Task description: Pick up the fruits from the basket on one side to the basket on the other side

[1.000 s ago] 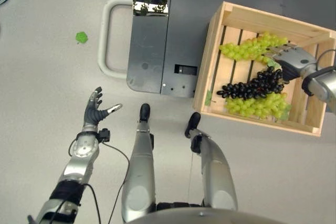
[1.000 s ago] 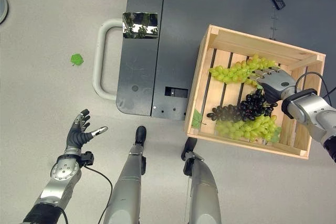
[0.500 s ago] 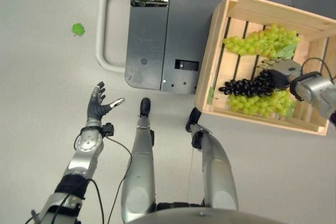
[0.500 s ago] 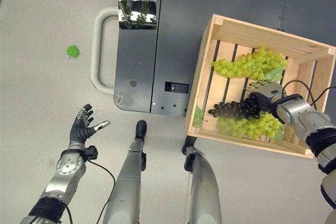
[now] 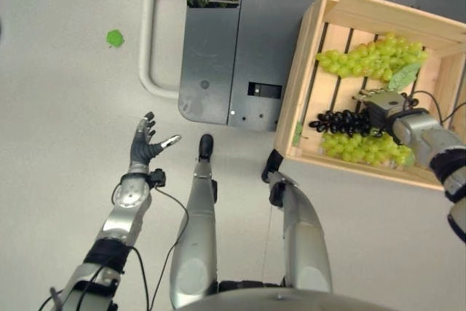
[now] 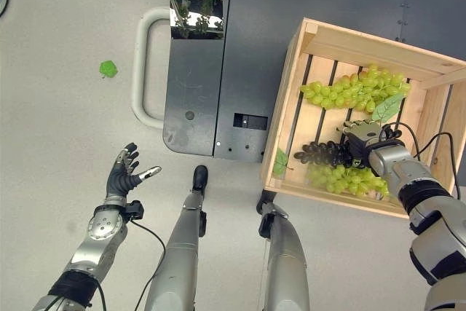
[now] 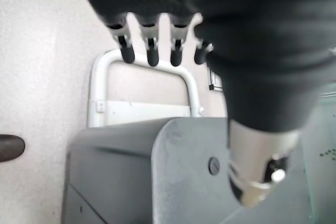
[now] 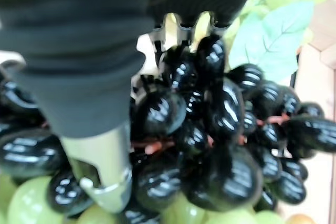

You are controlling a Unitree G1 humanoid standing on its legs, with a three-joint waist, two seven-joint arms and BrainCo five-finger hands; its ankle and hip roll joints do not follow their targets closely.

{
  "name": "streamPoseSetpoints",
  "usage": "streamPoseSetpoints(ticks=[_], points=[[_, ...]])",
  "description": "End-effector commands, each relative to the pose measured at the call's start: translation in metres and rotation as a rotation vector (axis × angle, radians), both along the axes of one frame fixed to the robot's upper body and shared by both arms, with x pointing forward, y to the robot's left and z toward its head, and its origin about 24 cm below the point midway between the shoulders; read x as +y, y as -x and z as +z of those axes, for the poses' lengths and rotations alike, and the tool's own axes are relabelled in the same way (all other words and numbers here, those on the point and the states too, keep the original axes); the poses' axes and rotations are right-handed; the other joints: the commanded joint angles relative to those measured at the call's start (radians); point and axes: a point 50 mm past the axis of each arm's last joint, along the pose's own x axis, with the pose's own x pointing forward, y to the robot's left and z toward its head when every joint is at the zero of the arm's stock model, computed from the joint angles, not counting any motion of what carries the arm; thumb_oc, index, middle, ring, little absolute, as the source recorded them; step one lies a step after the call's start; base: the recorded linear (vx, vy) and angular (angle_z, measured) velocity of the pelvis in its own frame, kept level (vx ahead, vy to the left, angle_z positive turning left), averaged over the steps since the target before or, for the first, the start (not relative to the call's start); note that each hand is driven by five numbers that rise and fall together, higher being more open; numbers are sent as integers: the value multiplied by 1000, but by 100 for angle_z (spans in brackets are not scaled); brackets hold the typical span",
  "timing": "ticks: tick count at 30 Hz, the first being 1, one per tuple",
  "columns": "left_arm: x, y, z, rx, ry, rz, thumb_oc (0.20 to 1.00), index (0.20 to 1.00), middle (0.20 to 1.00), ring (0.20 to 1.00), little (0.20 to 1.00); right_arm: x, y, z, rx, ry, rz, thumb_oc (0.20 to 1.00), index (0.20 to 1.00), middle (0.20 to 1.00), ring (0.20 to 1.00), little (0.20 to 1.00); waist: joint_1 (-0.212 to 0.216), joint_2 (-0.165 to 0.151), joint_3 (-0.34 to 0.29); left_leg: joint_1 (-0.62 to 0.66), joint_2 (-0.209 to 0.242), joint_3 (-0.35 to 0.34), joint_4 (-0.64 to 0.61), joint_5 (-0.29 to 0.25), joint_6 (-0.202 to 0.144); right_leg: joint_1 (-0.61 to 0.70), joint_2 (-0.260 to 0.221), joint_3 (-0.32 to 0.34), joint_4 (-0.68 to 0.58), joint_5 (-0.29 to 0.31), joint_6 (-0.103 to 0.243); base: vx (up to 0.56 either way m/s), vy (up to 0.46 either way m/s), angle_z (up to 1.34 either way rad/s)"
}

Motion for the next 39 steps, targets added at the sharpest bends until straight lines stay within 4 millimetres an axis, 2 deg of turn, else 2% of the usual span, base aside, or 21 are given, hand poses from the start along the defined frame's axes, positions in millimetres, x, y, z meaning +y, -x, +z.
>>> streamPoseSetpoints(ticks=[1, 15, 17, 18, 19, 20, 29, 39], points=[[-5, -1, 7, -53, 27, 1, 1000, 1000, 1000, 1000, 1000, -9, 2, -4, 59, 62, -43, 1000, 1000, 1000, 1000, 1000, -22, 34, -12, -27, -19, -9, 74, -56, 17, -3, 3, 13, -29, -40, 77, 0, 0, 0], [-8, -4, 6, -37, 33, -23, 1000, 1000, 1000, 1000, 1000, -22, 8, -19, 174, -8, -167, 1000, 1000, 1000, 1000, 1000, -15, 30, -12, -21, -22, -14, 68, -56, 23, 7, 1, 13, -39, -34, 80, 0, 0, 0], [-10, -6, 7, -38, 37, -31, 1000, 1000, 1000, 1000, 1000, -29, 12, -23, 187, -28, -205, 1000, 1000, 1000, 1000, 1000, -13, 29, -12, -23, -23, -17, 69, -55, 23, 9, 0, 12, -40, -33, 80, 0, 0, 0], [-11, -7, 7, -35, 36, -33, 1000, 1000, 1000, 1000, 1000, -31, 13, -23, 189, -32, -217, 545, 545, 545, 545, 545, -12, 29, -12, -23, -23, -17, 70, -55, 23, 9, 0, 11, -40, -33, 80, 0, 0, 0], [-11, -7, 7, -36, 36, -34, 1000, 1000, 1000, 1000, 1000, -32, 14, -23, 195, -36, -222, 404, 404, 404, 404, 404, -11, 28, -12, -22, -23, -18, 69, -55, 24, 10, 0, 11, -40, -33, 80, 0, 0, 0], [-10, -7, 7, -36, 35, -35, 1000, 1000, 1000, 1000, 1000, -34, 14, -23, 198, -39, -226, 200, 200, 200, 200, 200, -11, 27, -12, -21, -24, -19, 69, -54, 25, 11, 1, 10, -40, -33, 80, 0, 0, 0], [-11, -7, 5, -21, 33, -40, 1000, 1000, 1000, 1000, 1000, -46, 19, -16, 194, -34, -260, 200, 200, 200, 200, 200, -5, 26, -12, -17, -24, -24, 60, -48, 23, 17, 0, 5, -45, -32, 81, 0, -1, 2], [-10, -7, 5, -20, 34, -41, 1000, 1000, 1000, 1000, 1000, -32, 11, -8, 147, -142, -216, 200, 200, 200, 200, 200, -4, 24, -12, -13, -25, -21, 37, -36, 24, 20, 2, 4, -69, -17, 83, 1, 0, 1]])
